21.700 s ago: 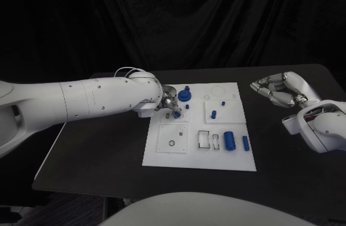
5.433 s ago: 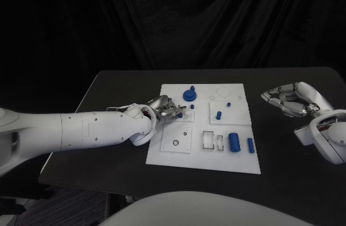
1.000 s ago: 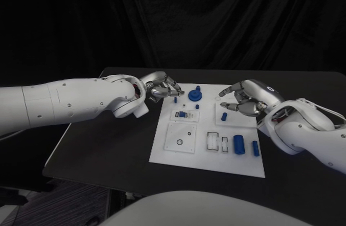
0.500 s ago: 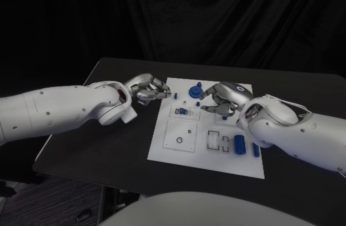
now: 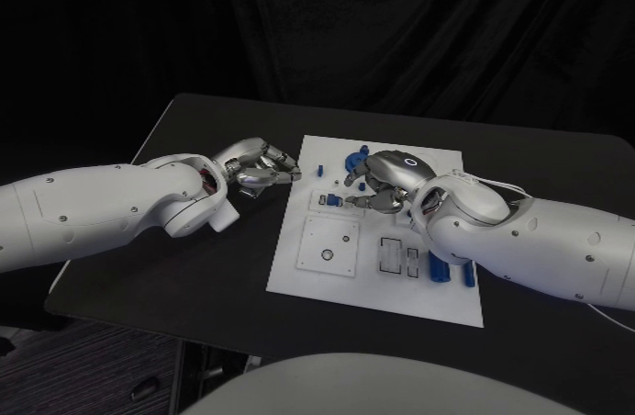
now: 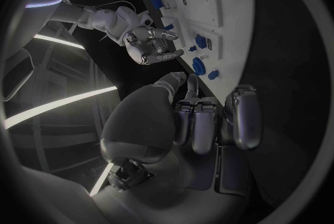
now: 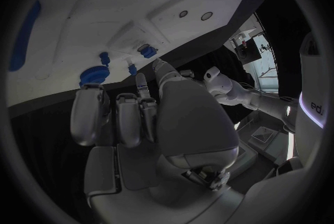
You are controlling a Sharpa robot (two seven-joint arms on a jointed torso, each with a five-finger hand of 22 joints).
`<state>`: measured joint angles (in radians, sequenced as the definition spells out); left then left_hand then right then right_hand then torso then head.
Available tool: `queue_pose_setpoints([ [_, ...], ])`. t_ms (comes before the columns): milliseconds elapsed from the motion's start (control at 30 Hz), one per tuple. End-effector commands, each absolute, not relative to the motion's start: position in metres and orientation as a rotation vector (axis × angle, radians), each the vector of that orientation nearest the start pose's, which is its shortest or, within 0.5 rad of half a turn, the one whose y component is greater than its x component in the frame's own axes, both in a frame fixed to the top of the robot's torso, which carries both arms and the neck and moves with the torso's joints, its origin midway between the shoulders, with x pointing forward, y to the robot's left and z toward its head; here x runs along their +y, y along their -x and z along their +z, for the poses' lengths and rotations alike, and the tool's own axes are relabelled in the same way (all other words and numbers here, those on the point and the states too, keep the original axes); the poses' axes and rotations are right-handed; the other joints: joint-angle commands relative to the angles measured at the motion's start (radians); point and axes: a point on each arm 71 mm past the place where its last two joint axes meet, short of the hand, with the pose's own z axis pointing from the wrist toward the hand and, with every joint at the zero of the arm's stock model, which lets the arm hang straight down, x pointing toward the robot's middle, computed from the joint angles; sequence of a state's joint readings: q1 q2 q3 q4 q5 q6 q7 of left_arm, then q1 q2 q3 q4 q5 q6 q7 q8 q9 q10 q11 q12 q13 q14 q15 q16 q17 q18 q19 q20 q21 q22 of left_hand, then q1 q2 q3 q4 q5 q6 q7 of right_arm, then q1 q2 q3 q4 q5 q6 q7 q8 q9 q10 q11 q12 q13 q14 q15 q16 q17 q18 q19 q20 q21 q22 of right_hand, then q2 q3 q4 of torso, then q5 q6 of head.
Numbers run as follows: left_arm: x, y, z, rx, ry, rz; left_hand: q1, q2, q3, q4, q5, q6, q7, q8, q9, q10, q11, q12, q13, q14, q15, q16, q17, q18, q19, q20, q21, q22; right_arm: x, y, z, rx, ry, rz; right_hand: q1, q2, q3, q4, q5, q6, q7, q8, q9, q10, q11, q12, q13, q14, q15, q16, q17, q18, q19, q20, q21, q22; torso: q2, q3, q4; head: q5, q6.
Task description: Assemble the parts on the task board
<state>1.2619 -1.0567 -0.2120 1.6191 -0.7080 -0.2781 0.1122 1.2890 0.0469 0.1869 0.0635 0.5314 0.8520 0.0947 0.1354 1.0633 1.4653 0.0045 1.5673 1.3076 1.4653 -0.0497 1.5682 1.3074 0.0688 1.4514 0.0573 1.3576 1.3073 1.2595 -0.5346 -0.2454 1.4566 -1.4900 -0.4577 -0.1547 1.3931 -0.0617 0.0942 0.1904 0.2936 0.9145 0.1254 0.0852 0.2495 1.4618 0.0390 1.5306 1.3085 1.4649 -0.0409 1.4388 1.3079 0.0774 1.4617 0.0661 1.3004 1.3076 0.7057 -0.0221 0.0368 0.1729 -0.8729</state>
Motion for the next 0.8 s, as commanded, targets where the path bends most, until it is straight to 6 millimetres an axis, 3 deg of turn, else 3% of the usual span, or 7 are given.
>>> queue_pose_setpoints([
  [33,0.277,-0.445,-0.211,1.845,0.514,-1.009,-0.007,-0.005,0.008,0.000,0.004,-0.005,-0.002,-0.002,-0.001,0.105,0.009,0.004,0.263,0.106,0.006,0.003,0.263,-0.014,0.002,0.007,-0.002,0.186,-0.067,-0.463,-0.219,1.635,0.345,0.738,-0.022,0.000,0.000,0.008,-0.005,-0.004,-0.001,0.004,0.003,0.060,0.000,0.008,0.181,0.074,0.005,0.007,0.088,-0.017,0.023,0.003,0.006,0.162,0.005,-0.0016,0.0028,-0.005,0.000],
  [467,0.279,-0.443,-0.212,1.863,0.523,-1.000,-0.011,-0.006,0.010,-0.001,0.005,-0.004,-0.002,0.000,-0.002,0.105,0.009,0.004,0.263,0.106,0.007,0.003,0.263,-0.013,0.000,0.008,-0.006,0.185,-0.053,-0.462,-0.222,1.665,0.398,0.682,-0.050,0.001,-0.002,0.014,0.000,-0.007,-0.002,0.006,0.009,0.064,0.000,0.011,0.189,0.075,0.005,0.016,0.097,-0.018,0.025,0.003,0.014,0.167,0.002,-0.0052,0.0006,-0.007,0.000],
  [800,0.277,-0.444,-0.213,1.880,0.524,-0.996,-0.020,-0.007,0.014,-0.002,0.001,-0.002,-0.002,0.004,-0.005,0.105,0.010,0.004,0.263,0.106,0.008,0.003,0.263,-0.011,-0.002,0.009,-0.011,0.183,-0.042,-0.461,-0.224,1.686,0.450,0.640,-0.052,-0.002,0.003,0.004,0.019,-0.015,-0.001,0.005,0.012,0.059,0.000,0.008,0.182,0.075,0.006,0.018,0.100,-0.018,0.023,0.003,0.012,0.168,0.004,-0.0056,0.0021,-0.009,0.000],
])
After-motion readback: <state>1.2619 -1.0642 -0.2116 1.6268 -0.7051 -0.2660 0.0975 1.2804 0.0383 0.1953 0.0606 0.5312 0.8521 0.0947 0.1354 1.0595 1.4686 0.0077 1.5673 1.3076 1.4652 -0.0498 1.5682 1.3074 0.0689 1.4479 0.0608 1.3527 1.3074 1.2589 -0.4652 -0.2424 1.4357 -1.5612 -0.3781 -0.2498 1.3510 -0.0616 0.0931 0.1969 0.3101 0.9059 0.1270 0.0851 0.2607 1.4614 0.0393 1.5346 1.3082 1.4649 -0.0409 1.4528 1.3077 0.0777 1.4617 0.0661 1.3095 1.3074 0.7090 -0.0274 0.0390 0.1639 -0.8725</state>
